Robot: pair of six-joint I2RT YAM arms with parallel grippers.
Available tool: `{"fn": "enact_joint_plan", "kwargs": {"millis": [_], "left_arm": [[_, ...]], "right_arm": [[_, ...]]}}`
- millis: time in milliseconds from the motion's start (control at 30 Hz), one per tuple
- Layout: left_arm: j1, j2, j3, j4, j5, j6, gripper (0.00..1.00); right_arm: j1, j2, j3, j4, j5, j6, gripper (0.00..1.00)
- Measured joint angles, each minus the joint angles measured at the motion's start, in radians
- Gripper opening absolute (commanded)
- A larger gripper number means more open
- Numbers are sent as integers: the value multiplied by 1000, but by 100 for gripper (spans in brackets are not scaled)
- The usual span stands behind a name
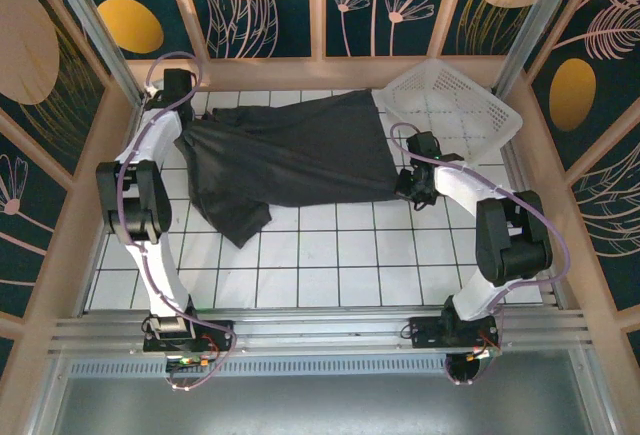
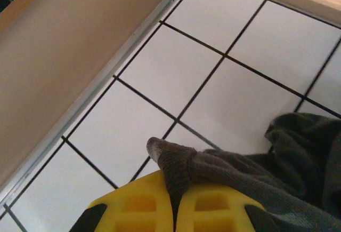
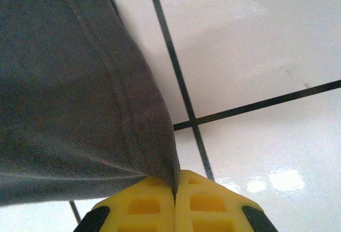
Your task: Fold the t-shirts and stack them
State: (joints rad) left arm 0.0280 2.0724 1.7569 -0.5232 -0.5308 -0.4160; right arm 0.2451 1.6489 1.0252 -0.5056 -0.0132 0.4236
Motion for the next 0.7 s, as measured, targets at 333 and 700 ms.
{"fn": "enact_joint_plan", "kwargs": {"millis": [333, 700], "left_arm": [[17, 35, -69, -45, 46, -49, 82], [49, -369, -667, 17, 263, -119, 67]], "right_arm": [[11, 24, 39, -12, -42, -5, 0], [11, 32, 48, -14, -54, -27, 0]]}}
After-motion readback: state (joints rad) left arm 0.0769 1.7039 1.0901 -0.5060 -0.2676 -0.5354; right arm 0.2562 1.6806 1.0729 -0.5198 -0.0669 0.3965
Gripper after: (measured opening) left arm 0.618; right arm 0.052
